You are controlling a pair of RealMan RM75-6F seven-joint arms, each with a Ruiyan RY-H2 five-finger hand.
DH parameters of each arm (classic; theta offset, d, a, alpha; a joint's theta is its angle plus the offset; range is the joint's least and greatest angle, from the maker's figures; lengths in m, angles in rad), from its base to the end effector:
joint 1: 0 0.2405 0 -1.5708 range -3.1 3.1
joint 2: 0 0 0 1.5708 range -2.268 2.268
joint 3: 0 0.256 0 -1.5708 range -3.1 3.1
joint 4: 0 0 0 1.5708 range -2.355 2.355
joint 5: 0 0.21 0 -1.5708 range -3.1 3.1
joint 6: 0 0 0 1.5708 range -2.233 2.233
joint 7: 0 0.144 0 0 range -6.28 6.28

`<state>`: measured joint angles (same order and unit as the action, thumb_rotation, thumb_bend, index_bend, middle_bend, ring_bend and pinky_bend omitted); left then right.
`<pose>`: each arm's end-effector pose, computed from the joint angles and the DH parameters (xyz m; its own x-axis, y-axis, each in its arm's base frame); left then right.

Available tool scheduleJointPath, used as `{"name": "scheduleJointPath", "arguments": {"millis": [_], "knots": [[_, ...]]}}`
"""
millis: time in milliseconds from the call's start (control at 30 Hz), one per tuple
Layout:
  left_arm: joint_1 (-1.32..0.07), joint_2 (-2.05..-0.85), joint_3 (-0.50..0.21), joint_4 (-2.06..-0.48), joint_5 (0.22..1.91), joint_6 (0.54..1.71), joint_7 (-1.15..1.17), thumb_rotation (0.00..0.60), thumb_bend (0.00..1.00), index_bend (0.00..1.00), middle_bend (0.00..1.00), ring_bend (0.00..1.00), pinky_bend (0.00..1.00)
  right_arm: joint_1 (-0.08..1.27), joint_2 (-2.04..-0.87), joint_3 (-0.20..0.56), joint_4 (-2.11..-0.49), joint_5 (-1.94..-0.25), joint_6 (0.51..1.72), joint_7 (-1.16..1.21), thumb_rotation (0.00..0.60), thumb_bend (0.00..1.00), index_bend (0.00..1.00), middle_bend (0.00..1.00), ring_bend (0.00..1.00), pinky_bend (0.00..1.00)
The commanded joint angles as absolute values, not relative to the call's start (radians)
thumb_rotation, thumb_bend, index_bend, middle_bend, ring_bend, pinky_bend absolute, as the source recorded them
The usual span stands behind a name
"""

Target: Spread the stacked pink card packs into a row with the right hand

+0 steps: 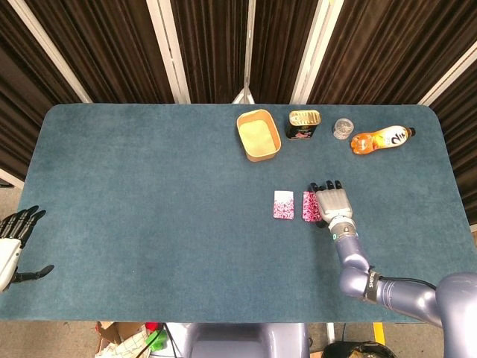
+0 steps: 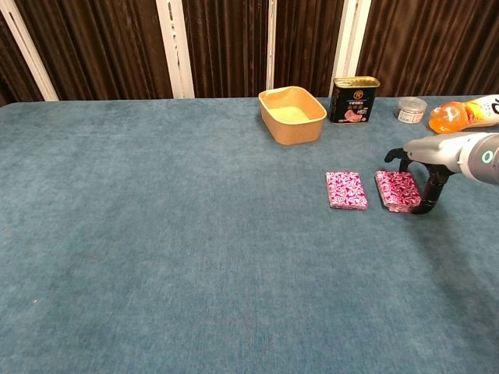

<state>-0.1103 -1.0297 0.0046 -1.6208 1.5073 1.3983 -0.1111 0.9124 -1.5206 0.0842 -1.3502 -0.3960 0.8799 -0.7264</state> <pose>-0.3209 0.1769 0.1691 0.3705 0.1277 0.9200 0.9284 -0.0195 -0.3712 -0.2142 -0.3840 -0.0055 0.5760 -0.4699 0.6690 -0.7759 -0.0566 0.6283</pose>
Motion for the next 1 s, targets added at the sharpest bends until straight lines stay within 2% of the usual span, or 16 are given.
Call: {"name": "scheduleJointPath", "arguments": {"millis": [33, 467, 1000], "knots": [[-0.110, -1.030, 0.005, -1.621, 1.507, 1.399, -0.111, 0.600, 0.00, 0.00, 0.00, 0.00, 0.00, 0.913, -1.519, 0.085, -1.355, -0.396, 0.880, -0.728, 0.600, 0.25, 0.00, 0.00, 0.00, 0.00], [-0.109, -1.031, 0.004, -1.620, 1.508, 1.401, -0.111, 0.600, 0.00, 0.00, 0.00, 0.00, 0.00, 0.903, -1.524, 0.101, -1.361, -0.457, 0.892, -0.685, 0.600, 0.25, 0.00, 0.00, 0.00, 0.00], [-0.111, -1.028, 0.004, -1.623, 1.504, 1.395, -0.111, 0.600, 0.00, 0.00, 0.00, 0.00, 0.00, 0.907, -1.542, 0.101, -1.340, -0.448, 0.870, -0.685, 0.600, 0.25, 0.00, 0.00, 0.00, 0.00]]}}
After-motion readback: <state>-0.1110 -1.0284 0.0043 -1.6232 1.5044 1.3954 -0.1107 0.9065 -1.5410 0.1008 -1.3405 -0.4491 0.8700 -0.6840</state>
